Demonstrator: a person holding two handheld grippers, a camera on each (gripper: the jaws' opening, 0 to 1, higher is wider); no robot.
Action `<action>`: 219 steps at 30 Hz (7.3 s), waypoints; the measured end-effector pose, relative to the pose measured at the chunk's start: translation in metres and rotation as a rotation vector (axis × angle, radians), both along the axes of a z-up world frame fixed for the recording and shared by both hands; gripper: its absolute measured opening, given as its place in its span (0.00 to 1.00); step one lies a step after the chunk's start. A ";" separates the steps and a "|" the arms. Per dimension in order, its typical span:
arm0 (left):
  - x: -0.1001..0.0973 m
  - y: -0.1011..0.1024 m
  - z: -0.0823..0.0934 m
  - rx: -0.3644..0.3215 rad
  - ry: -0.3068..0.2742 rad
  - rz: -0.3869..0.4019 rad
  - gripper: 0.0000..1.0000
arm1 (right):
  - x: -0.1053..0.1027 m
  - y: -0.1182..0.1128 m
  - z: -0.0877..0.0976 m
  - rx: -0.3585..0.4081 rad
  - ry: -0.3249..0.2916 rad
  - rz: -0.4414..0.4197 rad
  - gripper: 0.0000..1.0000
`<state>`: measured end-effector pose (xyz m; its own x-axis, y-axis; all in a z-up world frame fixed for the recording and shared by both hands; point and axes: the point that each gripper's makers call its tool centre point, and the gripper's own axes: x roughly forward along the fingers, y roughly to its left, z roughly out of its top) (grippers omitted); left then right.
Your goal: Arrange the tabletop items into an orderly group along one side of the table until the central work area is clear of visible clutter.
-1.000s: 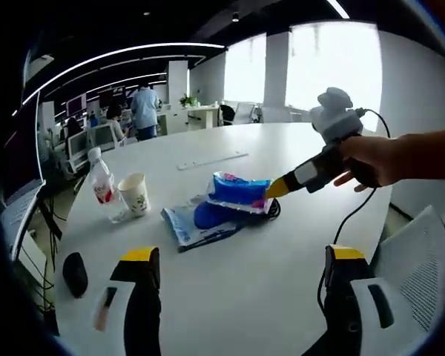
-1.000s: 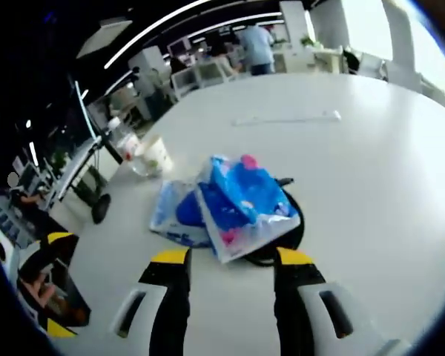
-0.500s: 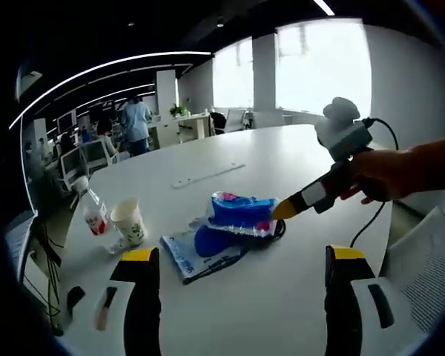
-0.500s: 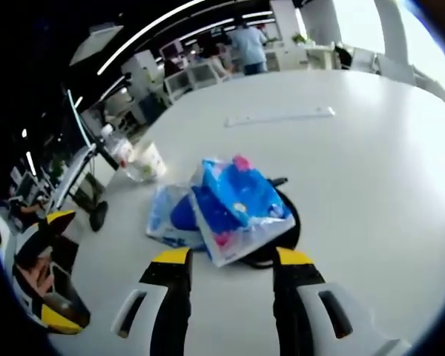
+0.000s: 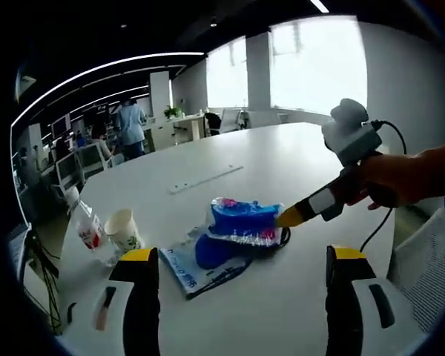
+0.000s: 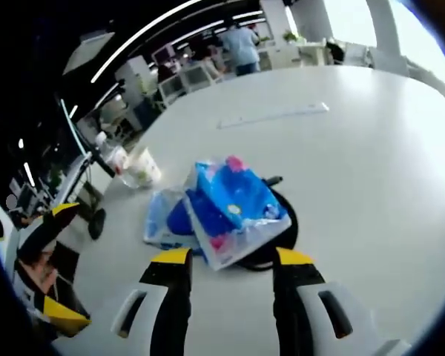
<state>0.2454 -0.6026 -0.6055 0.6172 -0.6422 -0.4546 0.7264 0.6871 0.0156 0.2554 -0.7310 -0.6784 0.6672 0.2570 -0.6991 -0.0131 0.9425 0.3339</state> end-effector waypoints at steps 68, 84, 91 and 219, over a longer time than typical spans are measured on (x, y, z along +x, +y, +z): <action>0.099 -0.062 -0.084 0.128 0.110 -0.226 0.93 | 0.022 0.000 -0.023 0.039 0.050 -0.069 0.39; 0.111 -0.065 -0.096 0.126 0.144 -0.209 0.88 | 0.023 -0.003 -0.027 0.040 0.061 -0.082 0.39; 0.115 -0.070 -0.097 0.091 0.171 -0.192 0.83 | 0.023 -0.004 -0.028 0.041 0.065 -0.082 0.39; 0.091 -0.065 -0.092 0.029 0.230 -0.100 0.01 | 0.005 -0.020 -0.032 0.019 0.096 -0.129 0.12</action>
<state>0.3360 -0.6672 -0.6975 0.4293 -0.6795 -0.5949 0.7775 0.6132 -0.1393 0.2604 -0.7514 -0.7108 0.6261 0.1870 -0.7570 0.1405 0.9279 0.3455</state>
